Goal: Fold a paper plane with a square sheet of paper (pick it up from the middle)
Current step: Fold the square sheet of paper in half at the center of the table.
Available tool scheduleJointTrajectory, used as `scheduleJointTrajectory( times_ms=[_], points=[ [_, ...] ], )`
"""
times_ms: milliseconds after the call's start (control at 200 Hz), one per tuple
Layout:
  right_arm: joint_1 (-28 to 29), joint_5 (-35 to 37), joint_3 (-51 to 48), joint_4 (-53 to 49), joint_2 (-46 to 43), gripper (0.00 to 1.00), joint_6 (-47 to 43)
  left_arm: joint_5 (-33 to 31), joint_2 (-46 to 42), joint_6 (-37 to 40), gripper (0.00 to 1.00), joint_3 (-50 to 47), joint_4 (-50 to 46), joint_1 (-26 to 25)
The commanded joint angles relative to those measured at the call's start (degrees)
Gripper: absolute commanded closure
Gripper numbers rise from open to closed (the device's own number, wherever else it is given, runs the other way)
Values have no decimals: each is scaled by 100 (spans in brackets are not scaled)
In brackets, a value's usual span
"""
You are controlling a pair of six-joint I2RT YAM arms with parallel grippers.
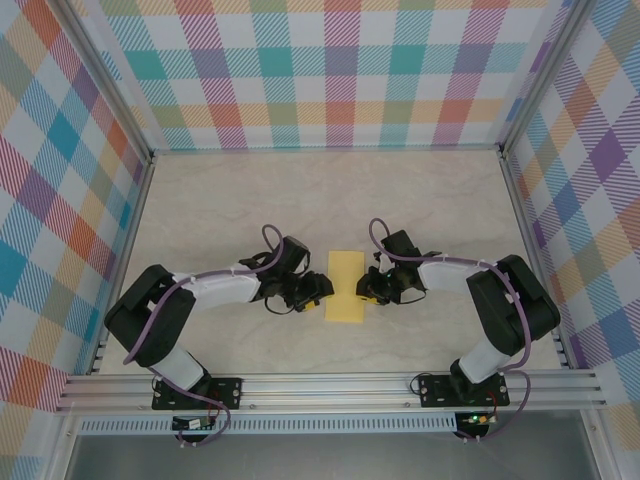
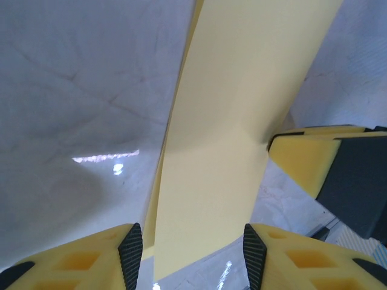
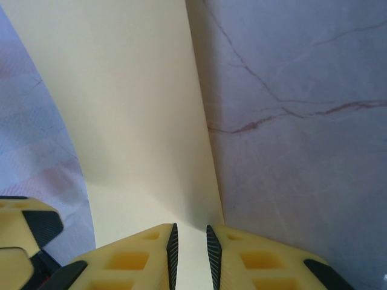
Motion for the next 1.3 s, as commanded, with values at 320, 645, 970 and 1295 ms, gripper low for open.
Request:
scheduleJointTrajectory(
  times_ms=[320, 645, 970, 1295],
  points=[
    [46, 319, -147, -464, 168, 76, -69, -59, 167, -557, 53, -142, 366, -358],
    [46, 341, -206, -437, 182, 76, -61, -124, 288, -630, 54, -202, 542, -409],
    [46, 314, -203, -444, 230, 76, -52, -434, 178, -671, 49, -361, 311, -431],
    [45, 318, -212, -425, 254, 75, -30, -454, 41, -628, 50, -413, 253, -431]
  ],
)
